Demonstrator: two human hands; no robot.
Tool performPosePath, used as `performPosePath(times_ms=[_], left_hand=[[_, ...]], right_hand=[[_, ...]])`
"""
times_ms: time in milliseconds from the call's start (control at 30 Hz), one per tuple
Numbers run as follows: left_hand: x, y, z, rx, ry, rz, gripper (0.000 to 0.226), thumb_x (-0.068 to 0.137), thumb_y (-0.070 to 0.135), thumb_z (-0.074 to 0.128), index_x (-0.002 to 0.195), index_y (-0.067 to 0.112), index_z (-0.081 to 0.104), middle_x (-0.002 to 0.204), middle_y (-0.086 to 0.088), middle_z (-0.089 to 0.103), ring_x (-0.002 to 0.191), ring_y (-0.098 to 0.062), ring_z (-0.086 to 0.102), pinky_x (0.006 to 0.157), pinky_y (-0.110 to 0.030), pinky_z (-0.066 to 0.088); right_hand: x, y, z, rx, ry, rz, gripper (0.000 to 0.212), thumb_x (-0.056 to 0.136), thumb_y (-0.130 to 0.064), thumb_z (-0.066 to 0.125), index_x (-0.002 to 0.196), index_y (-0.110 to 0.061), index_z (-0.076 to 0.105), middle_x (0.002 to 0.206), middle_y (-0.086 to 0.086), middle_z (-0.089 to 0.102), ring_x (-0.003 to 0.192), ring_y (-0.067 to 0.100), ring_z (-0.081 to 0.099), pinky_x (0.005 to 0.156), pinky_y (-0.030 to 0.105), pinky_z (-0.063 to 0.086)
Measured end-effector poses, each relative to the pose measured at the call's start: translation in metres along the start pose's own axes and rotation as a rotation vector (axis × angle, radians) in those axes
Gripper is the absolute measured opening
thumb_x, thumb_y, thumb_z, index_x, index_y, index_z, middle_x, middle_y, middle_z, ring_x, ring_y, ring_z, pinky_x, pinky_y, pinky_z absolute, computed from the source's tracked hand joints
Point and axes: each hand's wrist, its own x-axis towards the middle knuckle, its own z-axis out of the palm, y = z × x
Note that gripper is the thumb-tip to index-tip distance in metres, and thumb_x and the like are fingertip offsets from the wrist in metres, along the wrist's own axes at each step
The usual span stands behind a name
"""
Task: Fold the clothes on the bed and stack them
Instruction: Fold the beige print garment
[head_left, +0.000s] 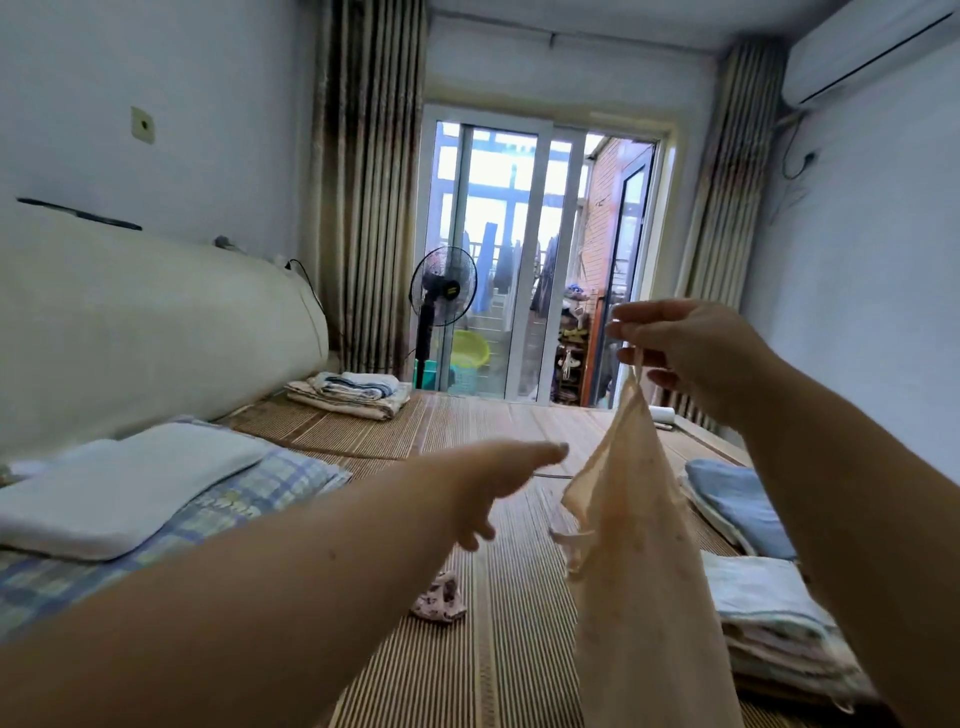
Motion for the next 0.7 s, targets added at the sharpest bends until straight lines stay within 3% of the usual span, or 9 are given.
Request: performPosePath(times_ms=[67, 133, 200, 267, 433, 567, 700], left_hand=[[0.013, -0.010, 0.035, -0.140, -0.088, -0.067, 0.091, 0.078, 0.072, 0.055, 0.146, 0.017, 0.030, 0.148, -0.018, 0.037, 0.128, -0.043, 0.044, 0.102, -0.056, 0.035], [0.022, -0.015, 0.062, -0.301, -0.181, -0.076, 0.057, 0.080, 0.061, 0.060, 0.119, 0.019, 0.054, 0.112, -0.004, 0.067, 0.102, -0.023, 0.062, 0.089, -0.042, 0.041], [0.028, -0.014, 0.075, -0.402, -0.102, -0.019, 0.016, 0.085, 0.035, 0.062, 0.088, 0.019, 0.062, 0.076, 0.006, 0.066, 0.074, -0.012, 0.060, 0.073, -0.030, 0.039], [0.037, -0.009, 0.066, -0.548, 0.065, 0.074, 0.013, 0.086, 0.020, 0.059, 0.074, 0.016, 0.061, 0.077, 0.001, 0.062, 0.071, -0.014, 0.055, 0.064, -0.027, 0.036], [0.021, 0.013, -0.008, -0.875, 0.081, 0.340, 0.020, 0.096, 0.020, 0.050, 0.082, 0.014, 0.064, 0.071, 0.001, 0.063, 0.067, -0.013, 0.059, 0.062, -0.027, 0.039], [-0.006, 0.030, -0.049, -0.878, 0.072, 0.538, 0.021, 0.097, 0.011, 0.045, 0.095, 0.018, 0.064, 0.068, 0.003, 0.067, 0.057, -0.009, 0.065, 0.063, -0.027, 0.043], [-0.032, 0.044, -0.069, -0.713, 0.101, 0.627, 0.024, 0.095, 0.007, 0.045, 0.110, 0.015, 0.062, 0.073, -0.003, 0.069, 0.062, -0.014, 0.068, 0.067, -0.031, 0.049]], right_hand=[[-0.004, 0.002, -0.006, -0.033, -0.023, 0.019, 0.015, 0.091, -0.008, 0.059, 0.095, -0.019, 0.069, 0.089, -0.002, 0.074, 0.074, 0.011, 0.068, 0.056, 0.020, 0.048], [-0.006, 0.004, -0.014, -0.048, -0.023, 0.041, 0.016, 0.090, -0.008, 0.060, 0.095, -0.019, 0.070, 0.092, 0.000, 0.075, 0.078, 0.013, 0.068, 0.070, 0.029, 0.046], [-0.009, 0.008, -0.023, -0.051, -0.024, 0.056, 0.018, 0.090, -0.007, 0.059, 0.092, -0.020, 0.070, 0.092, 0.001, 0.075, 0.080, 0.015, 0.069, 0.076, 0.033, 0.047], [-0.012, 0.013, -0.032, -0.077, -0.031, 0.065, 0.019, 0.090, -0.006, 0.059, 0.089, -0.021, 0.070, 0.090, 0.002, 0.075, 0.082, 0.018, 0.068, 0.081, 0.036, 0.046], [-0.015, 0.029, -0.060, -0.079, 0.044, 0.103, 0.017, 0.090, -0.006, 0.059, 0.093, -0.019, 0.070, 0.084, -0.002, 0.075, 0.075, 0.012, 0.069, 0.080, 0.037, 0.044], [-0.015, 0.035, -0.069, 0.069, 0.087, 0.126, 0.018, 0.090, -0.005, 0.058, 0.099, -0.016, 0.069, 0.082, -0.002, 0.076, 0.066, 0.008, 0.070, 0.068, 0.031, 0.043], [-0.013, 0.029, -0.062, 0.120, 0.056, 0.116, 0.018, 0.090, -0.005, 0.058, 0.098, -0.016, 0.069, 0.086, 0.001, 0.076, 0.070, 0.010, 0.071, 0.073, 0.033, 0.044]])
